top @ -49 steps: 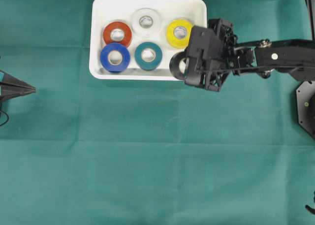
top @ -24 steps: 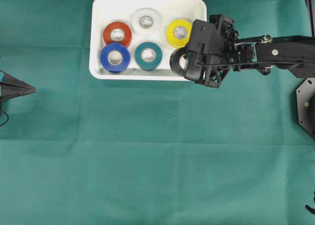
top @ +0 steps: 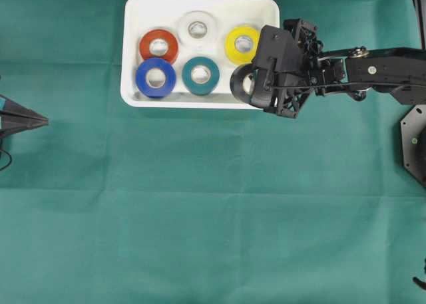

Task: Put the tape into the white case with the right arm.
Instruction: 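Carry the black roll into the tray beside the teal roll, release, then withdraw the right gripper to the right side of the table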

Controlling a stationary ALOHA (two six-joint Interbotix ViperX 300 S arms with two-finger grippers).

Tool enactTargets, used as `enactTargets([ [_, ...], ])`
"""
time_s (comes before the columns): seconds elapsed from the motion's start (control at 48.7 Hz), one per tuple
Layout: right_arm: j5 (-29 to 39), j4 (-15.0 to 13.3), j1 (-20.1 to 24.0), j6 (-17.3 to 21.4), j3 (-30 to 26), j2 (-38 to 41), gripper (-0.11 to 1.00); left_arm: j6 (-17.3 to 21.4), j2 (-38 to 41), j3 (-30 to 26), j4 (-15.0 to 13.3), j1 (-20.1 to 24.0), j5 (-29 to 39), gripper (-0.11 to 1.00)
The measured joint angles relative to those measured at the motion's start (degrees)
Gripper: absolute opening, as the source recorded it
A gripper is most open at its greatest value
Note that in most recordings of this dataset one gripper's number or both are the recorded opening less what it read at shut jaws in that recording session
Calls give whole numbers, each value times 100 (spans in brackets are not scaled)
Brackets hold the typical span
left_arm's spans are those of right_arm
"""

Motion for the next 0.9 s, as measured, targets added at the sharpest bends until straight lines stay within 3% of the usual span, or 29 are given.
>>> enactTargets([
  [0.164, 0, 0, -9, 9, 9, 0, 66, 0, 0, 0, 0, -9, 0, 0],
  [0.247, 0, 0, 0, 9, 9, 0, 62, 0, 0, 9, 0, -9, 0, 0],
  [0.658, -79, 0, -9, 9, 105, -18, 62, 0, -9, 0, 9, 0, 0, 0],
  [0.904, -88, 0, -9, 9, 492, -475, 62, 0, 0, 0, 0, 0, 0, 0],
])
